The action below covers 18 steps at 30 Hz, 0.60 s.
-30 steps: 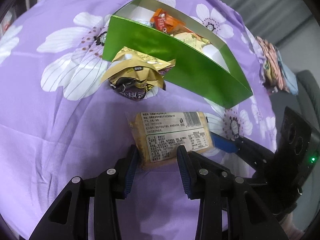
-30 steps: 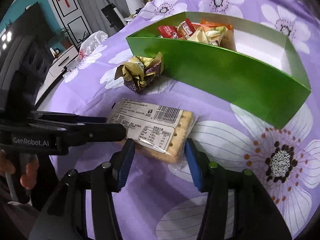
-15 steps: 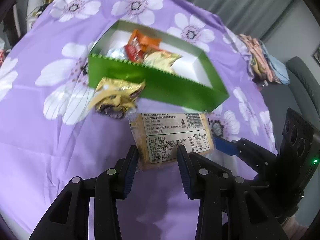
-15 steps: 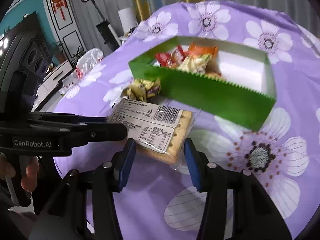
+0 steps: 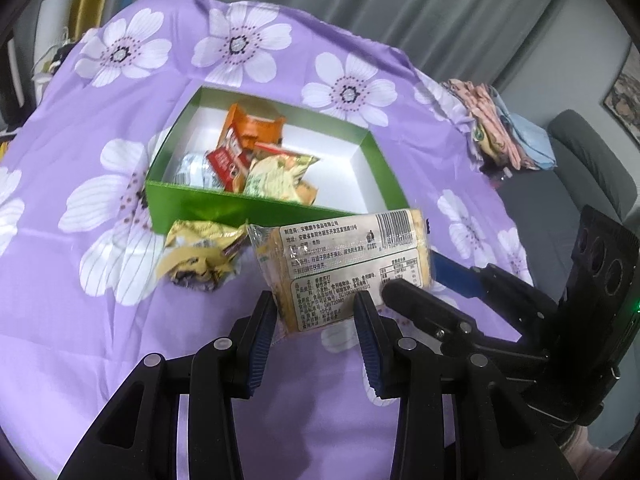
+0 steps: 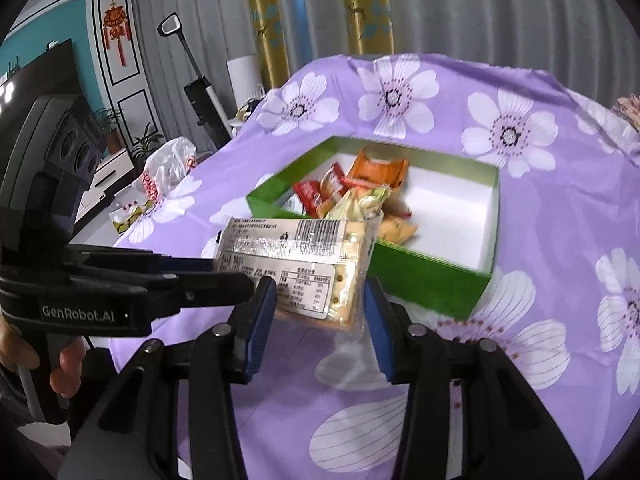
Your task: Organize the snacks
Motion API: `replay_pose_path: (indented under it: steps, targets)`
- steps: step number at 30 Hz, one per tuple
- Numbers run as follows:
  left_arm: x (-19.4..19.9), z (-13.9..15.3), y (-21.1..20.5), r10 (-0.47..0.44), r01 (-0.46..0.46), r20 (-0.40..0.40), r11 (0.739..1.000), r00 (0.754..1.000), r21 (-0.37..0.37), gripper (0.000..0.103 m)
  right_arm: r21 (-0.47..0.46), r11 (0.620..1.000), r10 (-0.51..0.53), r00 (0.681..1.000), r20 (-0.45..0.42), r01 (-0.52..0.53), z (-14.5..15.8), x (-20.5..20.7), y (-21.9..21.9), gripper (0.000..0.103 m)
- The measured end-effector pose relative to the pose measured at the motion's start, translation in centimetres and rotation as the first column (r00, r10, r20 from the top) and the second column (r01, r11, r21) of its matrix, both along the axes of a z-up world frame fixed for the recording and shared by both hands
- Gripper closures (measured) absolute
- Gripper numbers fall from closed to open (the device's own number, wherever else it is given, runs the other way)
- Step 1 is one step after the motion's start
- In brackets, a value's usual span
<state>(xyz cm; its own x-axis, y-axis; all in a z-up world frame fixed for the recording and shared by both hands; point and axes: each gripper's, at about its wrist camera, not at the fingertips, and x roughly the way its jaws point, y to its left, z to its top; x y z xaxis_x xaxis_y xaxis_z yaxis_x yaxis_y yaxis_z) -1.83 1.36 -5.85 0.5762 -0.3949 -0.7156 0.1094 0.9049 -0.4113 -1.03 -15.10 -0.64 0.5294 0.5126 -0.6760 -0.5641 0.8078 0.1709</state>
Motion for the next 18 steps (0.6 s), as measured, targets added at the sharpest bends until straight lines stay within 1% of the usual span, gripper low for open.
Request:
replay_pose_path:
  steps: [5,10,15,18]
  targets:
    - [1.2,1.0,0.1,0.001,0.0,0.022,1.0,1.0,-0.006,0.064,0.001,1.0,-0.01,1.0,0.027,0.01,0.7,0.7,-0.1,0.058]
    - [3.2,2.3,0.1,0.001,-0.001,0.057,1.0,0.998,0.007,0.064,0.011,1.0,-0.027,0.998,0.058,0.027,1.5,2.3,-0.1,0.058]
    - [5.0,2.7,0.2,0.003,-0.004,0.068,1.0,0.998,0.008,0.064,0.017,0.999,-0.043,0.996,0.082,0.041,1.8,3.9,0.0,0.058]
    - [6.4,2.7,0.2,0.004,-0.004,0.069,1.0,0.998,0.009,0.064,0.024,0.999,-0.047,0.996,0.08,0.045,1.5,5.3,0.1,0.058]
